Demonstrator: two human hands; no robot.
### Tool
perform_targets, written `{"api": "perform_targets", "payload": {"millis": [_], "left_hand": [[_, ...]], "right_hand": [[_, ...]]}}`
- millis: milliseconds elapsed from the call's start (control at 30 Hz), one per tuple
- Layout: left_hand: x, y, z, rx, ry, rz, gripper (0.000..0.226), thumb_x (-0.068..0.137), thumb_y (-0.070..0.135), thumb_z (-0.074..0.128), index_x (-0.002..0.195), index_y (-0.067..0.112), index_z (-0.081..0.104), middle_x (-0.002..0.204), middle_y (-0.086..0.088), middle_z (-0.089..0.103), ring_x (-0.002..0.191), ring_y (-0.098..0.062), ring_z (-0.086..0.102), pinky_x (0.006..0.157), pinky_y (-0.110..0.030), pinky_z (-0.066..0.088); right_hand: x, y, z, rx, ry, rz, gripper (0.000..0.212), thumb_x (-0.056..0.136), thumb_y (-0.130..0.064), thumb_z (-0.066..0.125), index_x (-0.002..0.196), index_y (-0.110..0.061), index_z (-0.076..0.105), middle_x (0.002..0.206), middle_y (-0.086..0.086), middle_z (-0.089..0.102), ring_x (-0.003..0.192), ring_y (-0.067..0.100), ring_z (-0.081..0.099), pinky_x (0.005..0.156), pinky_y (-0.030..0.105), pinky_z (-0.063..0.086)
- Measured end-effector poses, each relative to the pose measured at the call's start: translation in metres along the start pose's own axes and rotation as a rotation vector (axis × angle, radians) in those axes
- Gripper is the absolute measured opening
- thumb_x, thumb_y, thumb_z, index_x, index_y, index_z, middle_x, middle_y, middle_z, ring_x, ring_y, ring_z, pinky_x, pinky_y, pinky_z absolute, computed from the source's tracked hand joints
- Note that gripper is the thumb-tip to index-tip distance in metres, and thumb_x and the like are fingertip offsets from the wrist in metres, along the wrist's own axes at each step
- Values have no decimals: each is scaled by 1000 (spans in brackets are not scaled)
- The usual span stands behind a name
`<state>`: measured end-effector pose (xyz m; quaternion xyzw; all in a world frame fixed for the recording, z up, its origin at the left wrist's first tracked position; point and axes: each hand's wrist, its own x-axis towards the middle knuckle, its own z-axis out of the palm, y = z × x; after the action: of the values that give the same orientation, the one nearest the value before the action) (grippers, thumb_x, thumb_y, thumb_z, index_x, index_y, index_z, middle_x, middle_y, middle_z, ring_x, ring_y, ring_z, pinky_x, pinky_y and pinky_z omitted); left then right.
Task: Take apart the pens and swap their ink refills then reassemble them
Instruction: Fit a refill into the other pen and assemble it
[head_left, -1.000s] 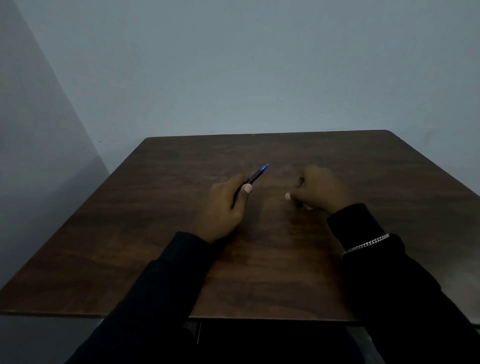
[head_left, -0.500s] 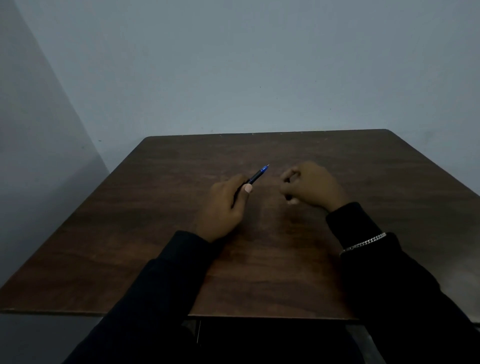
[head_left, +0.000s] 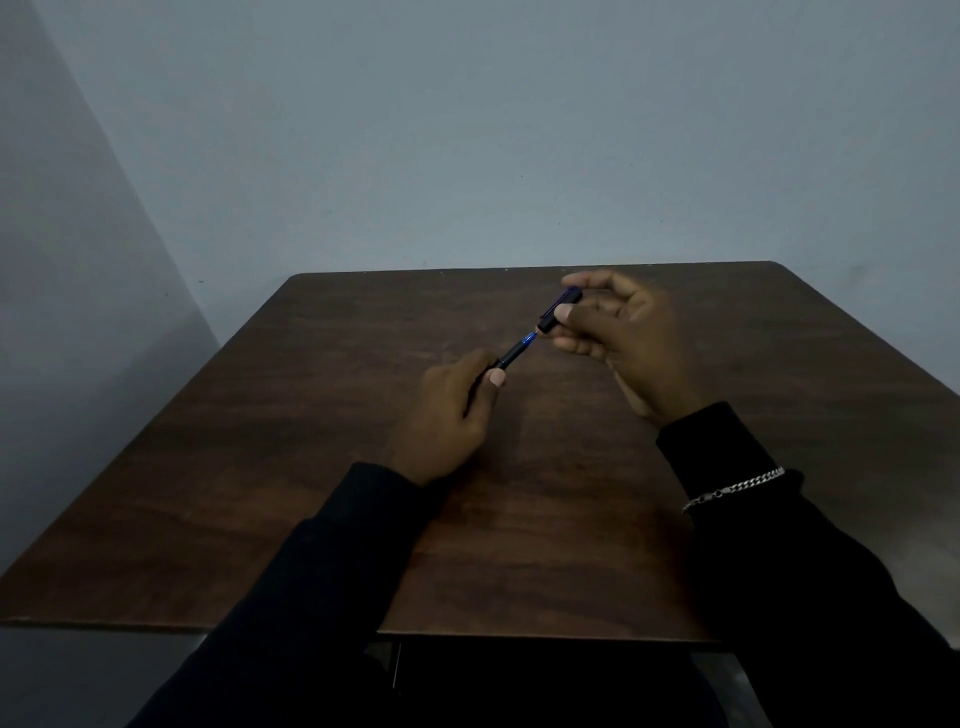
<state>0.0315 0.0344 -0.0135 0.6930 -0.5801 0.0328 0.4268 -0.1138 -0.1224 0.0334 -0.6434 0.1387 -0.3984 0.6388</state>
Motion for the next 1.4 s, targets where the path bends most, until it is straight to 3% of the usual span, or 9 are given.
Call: {"api": "perform_targets", "payload": {"millis": [233, 367, 500, 633, 800, 900, 1100, 1267, 1400], "left_hand": [[0, 3, -1, 9, -3, 13, 26, 111, 20, 50, 95, 6, 66, 72, -2, 61, 60, -14, 55, 54, -19, 36], [-2, 4, -2, 5, 12, 45, 30, 108, 24, 48, 95, 5, 66, 71, -6, 64, 59, -18, 57, 56, -30, 38], [-3, 5, -3, 16, 21, 59, 31, 108, 25, 47, 94, 5, 66, 69, -6, 64, 58, -21, 58, 55, -26, 37], [-4, 5, -2, 21, 12, 64, 35, 107, 25, 45, 94, 0, 67, 69, -10, 64, 58, -24, 58, 56, -39, 41], [-3, 2, -1, 13, 4, 53, 32, 108, 24, 46, 96, 3, 68, 71, -7, 64, 59, -21, 58, 55, -30, 39], [0, 3, 1, -10, -27, -1, 26, 111, 20, 49, 102, 8, 70, 73, 0, 63, 61, -16, 57, 55, -20, 36], [17, 21, 7, 23, -104, -90, 24, 109, 27, 55, 102, 12, 72, 86, 3, 60, 75, -11, 54, 64, -27, 37], [37, 40, 27, -104, -235, -297, 36, 105, 27, 63, 83, -1, 70, 67, -4, 57, 52, -2, 46, 52, -16, 38], [56, 53, 49, -85, -389, -411, 32, 104, 27, 66, 75, 11, 69, 68, -5, 62, 58, -10, 55, 59, -27, 44]], "right_hand": [[-4, -1, 3, -94, -40, 13, 25, 91, -4, 75, 114, -10, 70, 93, 17, 78, 88, 29, 79, 72, 31, 63], [-7, 3, 10, -167, -113, 31, 18, 89, -1, 76, 106, -7, 73, 91, 14, 80, 85, 28, 80, 70, 27, 63], [-9, 5, 13, -193, -112, 28, 16, 90, 3, 75, 104, -6, 73, 89, 13, 80, 81, 24, 80, 68, 24, 63], [-10, 6, 15, -208, -104, 23, 17, 91, 6, 72, 106, 0, 71, 94, 22, 78, 79, 23, 80, 69, 24, 63], [-12, 8, 17, -223, -89, 7, 21, 93, 6, 70, 114, 7, 69, 95, 26, 76, 79, 23, 80, 70, 24, 63], [-10, 6, 14, -229, -80, 4, 20, 93, 3, 71, 112, 1, 71, 96, 24, 77, 82, 25, 80, 71, 26, 64], [-3, 1, 0, -246, -47, 15, 28, 94, 0, 71, 121, 0, 69, 92, 24, 77, 74, 18, 79, 67, 23, 61], [0, 1, -22, -373, -1, 105, 31, 89, -4, 78, 118, 3, 67, 89, 27, 77, 76, 30, 78, 66, 30, 65], [5, -2, -39, -598, 8, 186, 31, 84, -1, 81, 113, 2, 70, 82, 22, 76, 72, 31, 78, 66, 34, 66]]}}
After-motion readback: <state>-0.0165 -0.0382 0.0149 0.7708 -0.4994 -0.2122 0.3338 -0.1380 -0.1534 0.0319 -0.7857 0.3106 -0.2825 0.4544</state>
